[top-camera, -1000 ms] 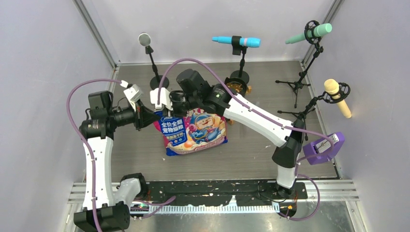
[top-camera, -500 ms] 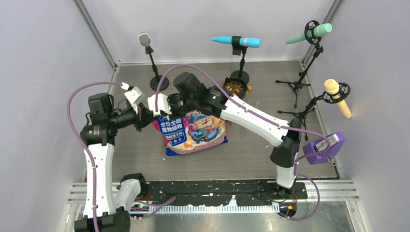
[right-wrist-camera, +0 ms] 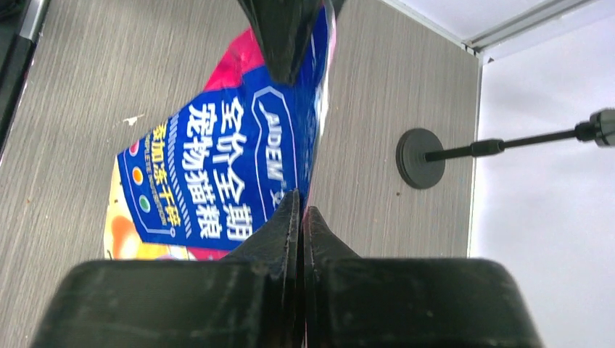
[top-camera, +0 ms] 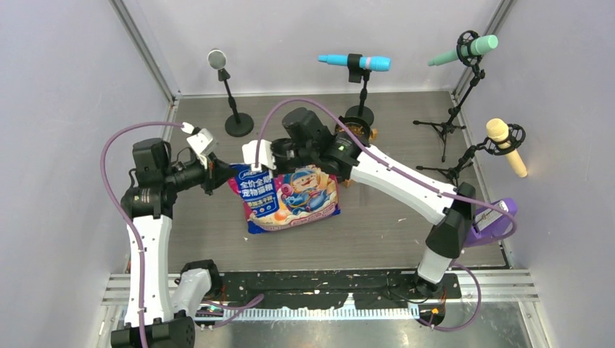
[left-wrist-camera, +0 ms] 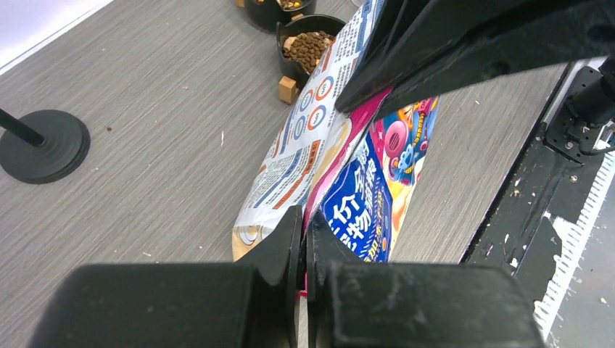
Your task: Serve the pet food
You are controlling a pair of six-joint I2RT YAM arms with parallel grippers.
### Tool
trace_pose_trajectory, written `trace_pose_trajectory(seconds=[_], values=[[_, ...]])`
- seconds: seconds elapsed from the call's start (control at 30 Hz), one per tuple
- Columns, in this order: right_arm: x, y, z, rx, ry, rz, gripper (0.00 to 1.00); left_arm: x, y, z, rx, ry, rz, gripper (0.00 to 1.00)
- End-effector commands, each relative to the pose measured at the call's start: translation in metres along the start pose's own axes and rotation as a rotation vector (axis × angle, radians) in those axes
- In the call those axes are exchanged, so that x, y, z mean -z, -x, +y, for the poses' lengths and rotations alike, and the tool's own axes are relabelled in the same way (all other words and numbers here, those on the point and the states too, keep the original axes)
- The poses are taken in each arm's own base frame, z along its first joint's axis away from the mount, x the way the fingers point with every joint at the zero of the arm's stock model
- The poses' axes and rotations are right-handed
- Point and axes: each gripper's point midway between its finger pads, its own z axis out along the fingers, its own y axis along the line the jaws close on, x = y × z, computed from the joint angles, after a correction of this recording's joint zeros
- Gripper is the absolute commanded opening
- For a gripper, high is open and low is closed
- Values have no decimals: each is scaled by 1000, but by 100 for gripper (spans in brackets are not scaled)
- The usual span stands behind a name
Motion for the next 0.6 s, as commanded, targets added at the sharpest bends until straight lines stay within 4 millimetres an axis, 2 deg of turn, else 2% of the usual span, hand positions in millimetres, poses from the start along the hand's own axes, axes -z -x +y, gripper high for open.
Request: trace_pose_trajectory(seconds=[0.0, 0.3, 0.57], values=[[79, -60, -32, -62, -171, 202, 5, 10, 6, 39, -68, 190, 17, 0], [120, -100, -42, -58, -283, 347, 5, 13, 3, 45, -75, 230, 35, 0], [172, -123, -52, -45, -394, 422, 5, 13, 2, 46, -73, 231, 39, 0]])
